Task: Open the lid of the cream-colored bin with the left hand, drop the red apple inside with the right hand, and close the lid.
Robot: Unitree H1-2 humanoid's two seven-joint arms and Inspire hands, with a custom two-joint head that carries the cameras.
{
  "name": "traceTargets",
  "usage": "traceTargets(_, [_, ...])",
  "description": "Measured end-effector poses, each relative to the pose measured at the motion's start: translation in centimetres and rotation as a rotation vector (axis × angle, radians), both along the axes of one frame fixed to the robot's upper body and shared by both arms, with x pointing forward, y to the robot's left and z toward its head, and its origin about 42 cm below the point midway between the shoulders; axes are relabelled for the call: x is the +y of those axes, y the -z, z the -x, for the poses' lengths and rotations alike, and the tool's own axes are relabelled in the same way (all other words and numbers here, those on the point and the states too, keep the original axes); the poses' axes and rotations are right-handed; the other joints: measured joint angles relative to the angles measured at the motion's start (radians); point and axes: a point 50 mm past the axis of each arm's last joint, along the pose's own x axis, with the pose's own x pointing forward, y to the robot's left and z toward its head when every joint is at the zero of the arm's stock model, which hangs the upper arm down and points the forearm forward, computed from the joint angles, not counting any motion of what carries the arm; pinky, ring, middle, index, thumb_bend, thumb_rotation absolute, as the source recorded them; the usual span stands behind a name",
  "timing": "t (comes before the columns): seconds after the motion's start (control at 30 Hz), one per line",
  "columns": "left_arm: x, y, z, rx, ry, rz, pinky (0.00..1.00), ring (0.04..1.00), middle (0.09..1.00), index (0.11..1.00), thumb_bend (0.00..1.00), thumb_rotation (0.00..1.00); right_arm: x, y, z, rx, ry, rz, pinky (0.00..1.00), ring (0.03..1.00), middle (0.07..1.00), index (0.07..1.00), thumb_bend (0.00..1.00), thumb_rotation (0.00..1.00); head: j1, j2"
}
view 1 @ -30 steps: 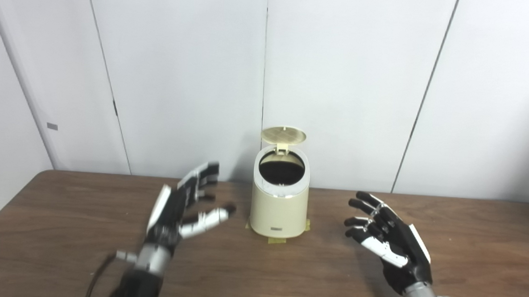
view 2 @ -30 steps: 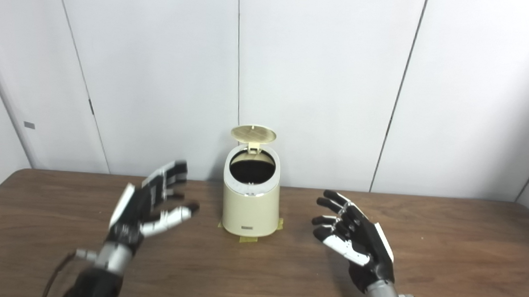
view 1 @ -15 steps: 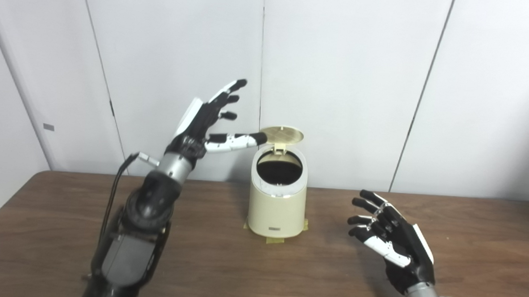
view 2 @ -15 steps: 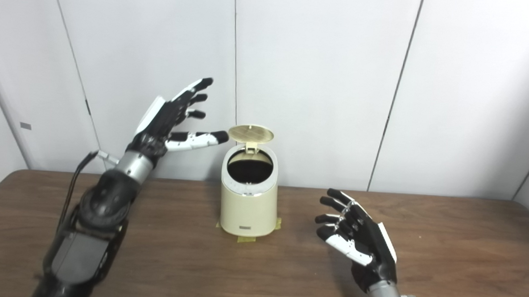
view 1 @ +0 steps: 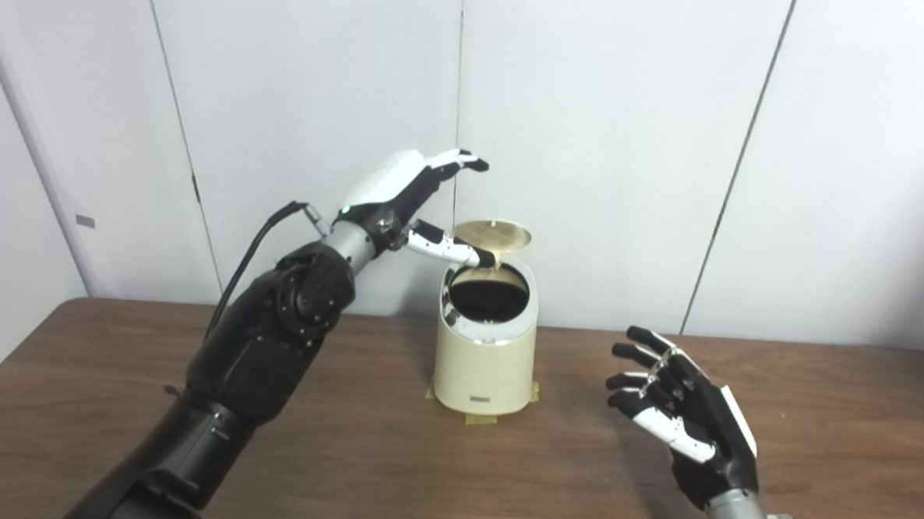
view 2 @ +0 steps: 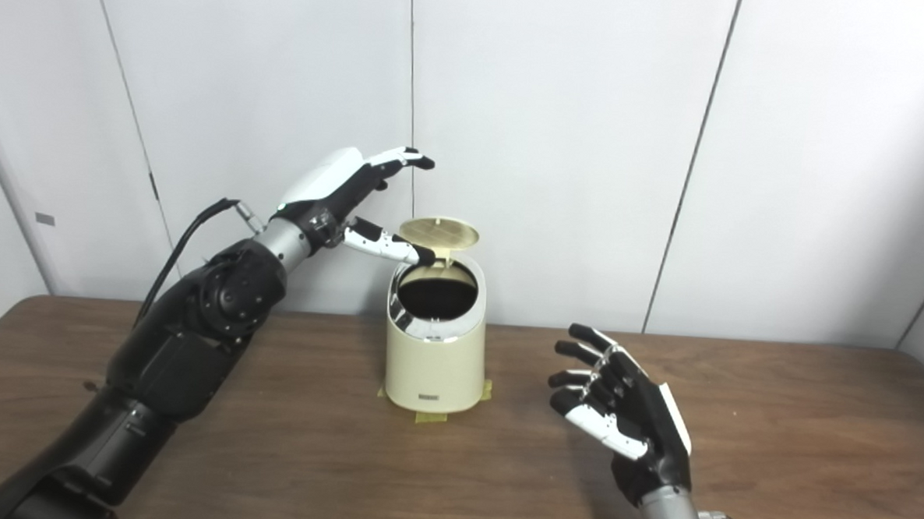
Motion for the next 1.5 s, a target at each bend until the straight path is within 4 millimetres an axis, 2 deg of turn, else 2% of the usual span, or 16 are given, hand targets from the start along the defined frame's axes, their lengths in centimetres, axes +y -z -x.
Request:
traceTargets(0.13, [-0.4, 0.3, 0.0, 0.021, 0.011, -0.014, 0.99, 1.000, 0.867, 0.813, 0.98, 0.38, 0.4, 0.1, 0.0, 0.008, -0.009, 0.012, 0.44, 0.564, 0.699, 0.735, 0.79, 0.17, -0.005, 0.000])
traceTargets(0.17, [-0.5, 0.4, 0.0, 0.023, 0.014, -0.014, 0.97, 1.000, 0.869, 0.808, 0.98, 0.38, 0.5, 0.1, 0.0, 0.012, -0.011, 0.013, 0.45, 0.565, 0.698, 0.733, 0.80, 0.17, -0.005, 0.000])
traceTargets(0.3, [-0.9, 0.7, 0.1, 0.045, 0.032, -0.029, 0.98, 1.000, 0.860, 0.811, 0.97, 0.39, 0.7, -0.2, 0.1, 0.017, -0.004, 0.015, 0.45, 0.568, 0.699, 0.735, 0.79, 0.16, -0.009, 0.003])
traceTargets(0.43, [-1.2, 1.7, 0.7, 0.069, 0.051, -0.042, 0.90, 1.000, 0.867, 0.825, 0.97, 0.41, 0.8, -0.4, 0.2, 0.014, 0.001, 0.022, 0.46, 0.577, 0.697, 0.728, 0.81, 0.18, -0.011, 0.005])
traceTargets(0.53, [-1.3, 2.2, 1.2, 0.085, 0.068, -0.072, 0.90, 1.000, 0.871, 0.831, 0.97, 0.42, 0.9, -0.4, 0.2, 0.021, 0.009, 0.031, 0.46, 0.581, 0.698, 0.729, 0.81, 0.19, -0.011, 0.006])
traceTargets(0.63, [-1.3, 1.8, 1.5, 0.088, 0.080, -0.086, 0.91, 1.000, 0.870, 0.837, 1.00, 0.47, 1.1, -0.3, 0.2, 0.023, 0.008, 0.038, 0.46, 0.584, 0.697, 0.726, 0.82, 0.20, -0.011, 0.008])
traceTargets(0.77, [-1.3, 1.1, 2.0, 0.094, 0.099, -0.107, 0.89, 0.996, 0.856, 0.827, 1.00, 0.44, 1.1, -0.3, 0.2, 0.025, 0.008, 0.041, 0.46, 0.584, 0.703, 0.727, 0.82, 0.20, -0.012, 0.011])
traceTargets(0.9, [-1.6, 0.3, 2.6, 0.095, 0.119, -0.121, 0.97, 0.994, 0.844, 0.814, 0.99, 0.42, 1.1, -0.3, 0.2, 0.025, 0.008, 0.044, 0.46, 0.582, 0.702, 0.725, 0.82, 0.21, -0.012, 0.012])
traceTargets(1.03, [-1.7, -0.2, 3.1, 0.093, 0.131, -0.133, 1.00, 0.989, 0.830, 0.799, 1.00, 0.42, 1.2, -0.3, 0.2, 0.032, 0.010, 0.045, 0.46, 0.584, 0.704, 0.724, 0.82, 0.22, -0.015, 0.017])
traceTargets(1.13, [-1.5, 0.0, 3.3, 0.104, 0.129, -0.146, 1.00, 0.989, 0.827, 0.795, 0.99, 0.41, 1.3, -0.3, 0.2, 0.033, 0.006, 0.049, 0.46, 0.583, 0.705, 0.726, 0.84, 0.24, -0.018, 0.021])
traceTargets(1.37, [-0.9, 0.0, 4.0, 0.096, 0.126, -0.231, 1.00, 0.987, 0.821, 0.794, 1.00, 0.48, 1.5, -0.2, 0.2, 0.045, 0.005, 0.057, 0.46, 0.572, 0.689, 0.720, 0.86, 0.24, -0.023, 0.029])
traceTargets(1.5, [-0.7, -0.2, 4.4, 0.034, 0.112, -0.335, 1.00, 0.976, 0.808, 0.789, 0.98, 0.46, 1.7, -0.4, 0.2, 0.040, 0.001, 0.050, 0.46, 0.577, 0.695, 0.727, 0.86, 0.25, -0.025, 0.032])
